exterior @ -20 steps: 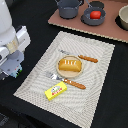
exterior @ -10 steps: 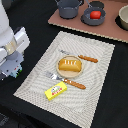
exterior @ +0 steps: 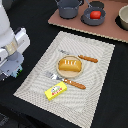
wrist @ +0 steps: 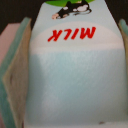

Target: Interact with the objects in diverse but meaningful ways.

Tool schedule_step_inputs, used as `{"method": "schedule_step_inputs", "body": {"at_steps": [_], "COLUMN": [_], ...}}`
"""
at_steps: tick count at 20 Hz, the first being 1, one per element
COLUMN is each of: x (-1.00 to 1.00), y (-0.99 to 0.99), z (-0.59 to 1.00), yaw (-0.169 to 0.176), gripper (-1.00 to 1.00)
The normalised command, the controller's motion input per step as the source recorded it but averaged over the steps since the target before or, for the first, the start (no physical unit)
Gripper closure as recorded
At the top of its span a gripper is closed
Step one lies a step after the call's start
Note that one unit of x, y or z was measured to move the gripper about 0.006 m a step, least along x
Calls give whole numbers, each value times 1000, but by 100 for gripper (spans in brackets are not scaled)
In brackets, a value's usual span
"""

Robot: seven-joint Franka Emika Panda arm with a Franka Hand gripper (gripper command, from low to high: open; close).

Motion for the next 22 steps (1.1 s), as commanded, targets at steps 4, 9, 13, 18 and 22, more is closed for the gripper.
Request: {"method": "schedule_step_inputs", "body": {"at_steps": [4, 9, 13, 18, 22], "x": [238, 810, 1000, 997, 934], "y": [145, 463, 599, 547, 536], "z": [730, 1000, 1000, 808, 499], "yaw": [0, 0, 0, 0, 0], "gripper": [100, 100, 100, 100, 100]}}
